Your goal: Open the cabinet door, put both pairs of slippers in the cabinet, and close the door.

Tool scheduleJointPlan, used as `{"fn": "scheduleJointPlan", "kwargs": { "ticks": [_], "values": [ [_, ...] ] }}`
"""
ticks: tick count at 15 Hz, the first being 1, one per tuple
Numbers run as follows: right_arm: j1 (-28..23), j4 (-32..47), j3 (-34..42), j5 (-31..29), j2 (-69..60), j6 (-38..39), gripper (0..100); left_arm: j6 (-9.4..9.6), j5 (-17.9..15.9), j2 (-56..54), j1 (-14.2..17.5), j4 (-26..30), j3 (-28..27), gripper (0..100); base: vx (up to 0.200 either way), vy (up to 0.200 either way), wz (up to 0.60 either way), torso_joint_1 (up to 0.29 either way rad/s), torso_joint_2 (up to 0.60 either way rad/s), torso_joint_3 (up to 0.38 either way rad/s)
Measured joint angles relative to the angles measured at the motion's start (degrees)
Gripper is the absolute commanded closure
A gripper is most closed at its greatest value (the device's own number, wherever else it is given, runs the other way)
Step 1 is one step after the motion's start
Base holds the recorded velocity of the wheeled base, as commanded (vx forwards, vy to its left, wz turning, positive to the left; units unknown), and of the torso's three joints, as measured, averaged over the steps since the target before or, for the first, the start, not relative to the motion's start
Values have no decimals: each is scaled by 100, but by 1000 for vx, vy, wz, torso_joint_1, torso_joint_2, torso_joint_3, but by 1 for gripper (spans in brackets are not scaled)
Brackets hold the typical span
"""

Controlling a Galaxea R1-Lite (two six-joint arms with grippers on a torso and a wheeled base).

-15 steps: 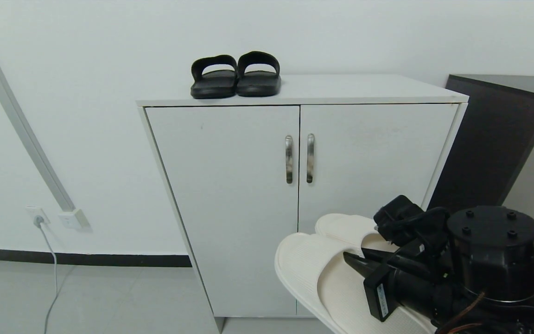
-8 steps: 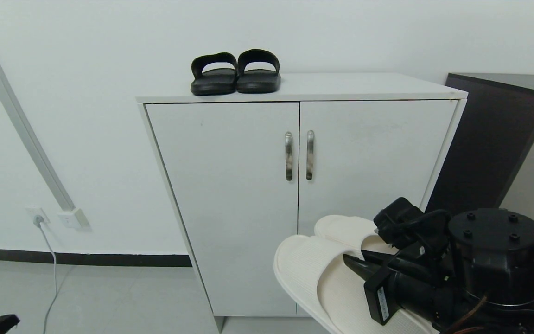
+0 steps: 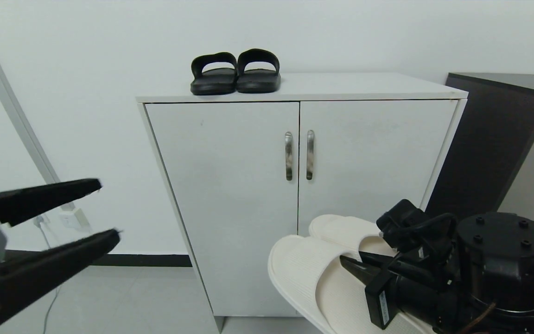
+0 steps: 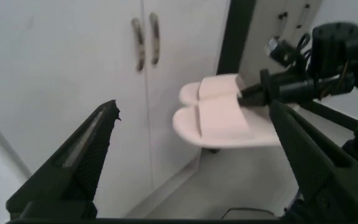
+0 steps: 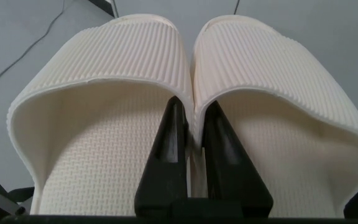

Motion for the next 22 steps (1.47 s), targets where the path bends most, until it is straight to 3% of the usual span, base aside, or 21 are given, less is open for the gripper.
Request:
{"fn": "scheduleJointPlan", "kwargs": {
  "ticks": [2, 4, 6, 9, 12, 15, 17, 22],
  "values": [
    [-11, 2, 33, 5, 17, 0, 100, -89, 100, 713, -477, -207, -530, 0, 0, 0, 0, 0, 0, 0],
    [-12, 2, 45, 5, 34, 0, 100, -308, 158, 1381, -980, -290, -1092, 0, 0, 0, 0, 0, 0, 0],
    [-17, -1, 48, 7, 72, 5, 100, -585, 180, 2033, -1436, -375, -1619, 0, 0, 0, 0, 0, 0, 0],
    [-12, -4, 55, 5, 108, 7, 100, -1031, 174, 2881, -1846, -831, -2155, 0, 0, 0, 0, 0, 0, 0],
    [-23, -6, 55, 5, 127, 7, 100, -1420, 152, 3585, -2081, -1523, -2467, 0, 0, 0, 0, 0, 0, 0],
    [-26, -6, 48, 5, 140, 9, 100, -1658, 156, 4088, -2141, -1677, -2773, 0, 0, 0, 0, 0, 0, 0],
    [-26, -4, 48, 5, 150, 7, 100, -1702, 212, 4328, -2160, -1675, -2955, 0, 0, 0, 0, 0, 0, 0],
    [-26, -6, 48, 5, 163, 5, 100, -1704, 717, 4717, -2175, -1645, -3272, 0, 0, 0, 0, 0, 0, 0]
  ]
}}
